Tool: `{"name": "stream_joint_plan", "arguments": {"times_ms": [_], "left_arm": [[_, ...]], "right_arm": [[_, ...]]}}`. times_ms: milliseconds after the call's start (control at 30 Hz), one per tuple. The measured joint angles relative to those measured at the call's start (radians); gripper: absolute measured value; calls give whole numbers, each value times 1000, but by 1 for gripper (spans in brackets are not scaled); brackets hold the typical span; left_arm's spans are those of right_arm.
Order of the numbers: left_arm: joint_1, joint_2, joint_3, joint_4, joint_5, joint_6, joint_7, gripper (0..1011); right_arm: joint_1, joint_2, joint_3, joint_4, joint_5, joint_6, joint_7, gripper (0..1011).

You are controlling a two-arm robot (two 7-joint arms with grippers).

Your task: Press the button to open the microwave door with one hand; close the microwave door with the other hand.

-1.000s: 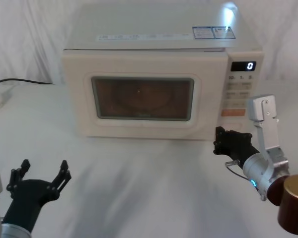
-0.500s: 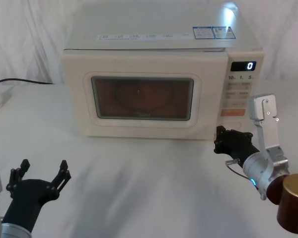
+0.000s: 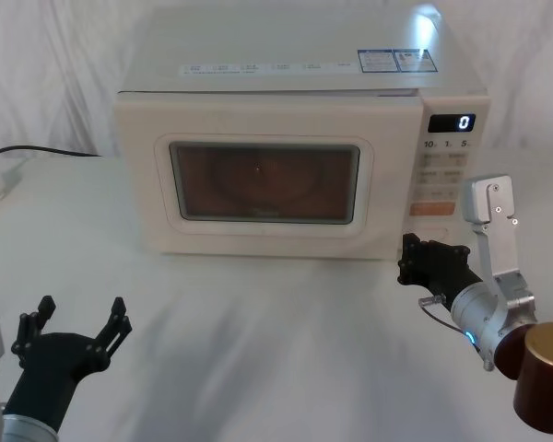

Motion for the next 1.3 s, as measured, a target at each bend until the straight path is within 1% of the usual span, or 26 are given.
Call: {"name": "stream_joint_plan", "arguments": {"times_ms": [233, 333, 367, 400, 467, 500, 533, 600, 633, 700, 733, 833, 867, 900, 933, 967, 1000, 1033, 1067, 1100, 1267, 1300], "left_arm": [[0, 0, 0, 0, 0, 0, 0, 1001], [0, 0, 0, 0, 0, 0, 0, 1001], [0, 0, 0, 0, 0, 0, 0, 1001], [0, 0, 0, 0, 0, 0, 0, 1001], [0, 0, 0, 0, 0, 0, 0, 1001], [0, 0, 0, 0, 0, 0, 0, 1001], [0, 0, 0, 0, 0, 0, 0, 1001], [0, 0, 0, 0, 0, 0, 0, 1001], [0, 0, 0, 0, 0, 0, 0, 1001], [0, 0, 0, 0, 0, 0, 0, 1001], [0, 0, 0, 0, 0, 0, 0, 1001], [0, 0, 0, 0, 0, 0, 0, 1001], [0, 0, 0, 0, 0, 0, 0, 1001], [0, 0, 0, 0, 0, 0, 0, 1001], [0, 0, 0, 0, 0, 0, 0, 1001], [0, 0, 0, 0, 0, 0, 0, 1001], [0, 0, 0, 0, 0, 0, 0, 1001], [0, 0, 0, 0, 0, 0, 0, 1001], [0, 0, 0, 0, 0, 0, 0, 1001], [0, 0, 0, 0, 0, 0, 0, 1001], [0, 0, 0, 0, 0, 0, 0, 1001], [0, 0, 0, 0, 0, 0, 0, 1001]], "right_arm": [[1, -1, 1, 1, 0, 0, -1, 0], [1, -1, 1, 1, 0, 0, -1, 51], [1, -1, 1, 1, 0, 0, -1, 101], [1, -1, 1, 1, 0, 0, -1, 128], [1, -1, 1, 1, 0, 0, -1, 148], [1, -1, 1, 1, 0, 0, -1, 174], [1, -1, 1, 1, 0, 0, -1, 236], [1, -1, 1, 1, 0, 0, -1, 274], [1, -1, 1, 1, 0, 0, -1, 332], [1, -1, 1, 1, 0, 0, -1, 363], [1, -1, 1, 1, 0, 0, -1, 412], [1, -1, 1, 1, 0, 0, -1, 492], [1, -1, 1, 1, 0, 0, -1, 550], [1, -1, 1, 1, 0, 0, -1, 550], [1, -1, 1, 1, 0, 0, -1, 611], [1, -1, 1, 1, 0, 0, -1, 611], [1, -1, 1, 1, 0, 0, -1, 667], [1, -1, 1, 1, 0, 0, -1, 699], [1, -1, 1, 1, 0, 0, -1, 699], [1, -1, 1, 1, 0, 0, -1, 763], [1, -1, 1, 1, 0, 0, -1, 881], [1, -1, 1, 1, 0, 0, -1, 923]]}}
